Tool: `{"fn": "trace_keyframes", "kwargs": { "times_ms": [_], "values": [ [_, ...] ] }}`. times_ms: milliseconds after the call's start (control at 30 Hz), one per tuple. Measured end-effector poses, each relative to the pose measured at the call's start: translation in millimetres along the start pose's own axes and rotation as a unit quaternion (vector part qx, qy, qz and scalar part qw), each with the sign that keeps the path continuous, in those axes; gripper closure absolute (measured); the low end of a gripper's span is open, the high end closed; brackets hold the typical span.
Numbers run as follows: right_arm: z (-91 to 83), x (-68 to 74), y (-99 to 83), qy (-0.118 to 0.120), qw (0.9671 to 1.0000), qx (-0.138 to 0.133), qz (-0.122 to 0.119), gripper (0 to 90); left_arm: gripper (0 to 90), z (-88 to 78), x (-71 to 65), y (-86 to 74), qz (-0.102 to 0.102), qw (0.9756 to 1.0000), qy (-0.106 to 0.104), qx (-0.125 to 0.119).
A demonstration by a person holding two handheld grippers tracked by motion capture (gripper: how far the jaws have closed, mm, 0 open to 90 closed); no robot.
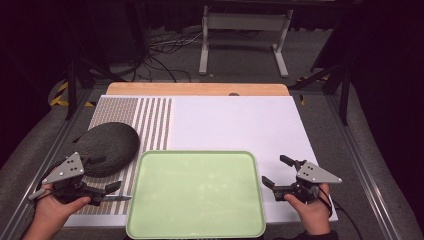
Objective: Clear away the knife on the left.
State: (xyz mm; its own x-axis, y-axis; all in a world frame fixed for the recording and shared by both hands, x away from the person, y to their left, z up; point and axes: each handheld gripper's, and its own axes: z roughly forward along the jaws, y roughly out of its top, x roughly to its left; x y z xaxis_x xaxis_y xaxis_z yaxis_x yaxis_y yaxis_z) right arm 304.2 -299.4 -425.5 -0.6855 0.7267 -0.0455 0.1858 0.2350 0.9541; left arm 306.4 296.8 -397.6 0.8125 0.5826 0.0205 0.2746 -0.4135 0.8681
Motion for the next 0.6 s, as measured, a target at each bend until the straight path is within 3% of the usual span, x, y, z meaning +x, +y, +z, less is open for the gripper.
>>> {"fn": "trace_keyframes", "kwargs": {
  "times_ms": [133,200,333,600],
  "values": [
    [0.5,0.4,0.0,0.002,1.0,0.001,-0.001,5.9,5.3,-1.5,0.3,5.9,0.018,0.9989,-0.023,0.037],
    [0.7,0.7,0.1,0.003,1.0,0.001,0.0,6.0,6.1,-1.1,-0.3,8.5,0.028,0.9972,-0.033,0.06],
    [1.0,1.3,0.4,0.004,1.0,0.002,-0.001,6.0,6.4,2.0,-1.5,9.1,0.035,0.9948,-0.039,0.087],
    [2.1,1.9,0.3,0.01,0.9999,0.006,-0.002,6.0,7.5,8.9,-2.8,11.5,0.055,0.9836,-0.047,0.165]
  ]
}}
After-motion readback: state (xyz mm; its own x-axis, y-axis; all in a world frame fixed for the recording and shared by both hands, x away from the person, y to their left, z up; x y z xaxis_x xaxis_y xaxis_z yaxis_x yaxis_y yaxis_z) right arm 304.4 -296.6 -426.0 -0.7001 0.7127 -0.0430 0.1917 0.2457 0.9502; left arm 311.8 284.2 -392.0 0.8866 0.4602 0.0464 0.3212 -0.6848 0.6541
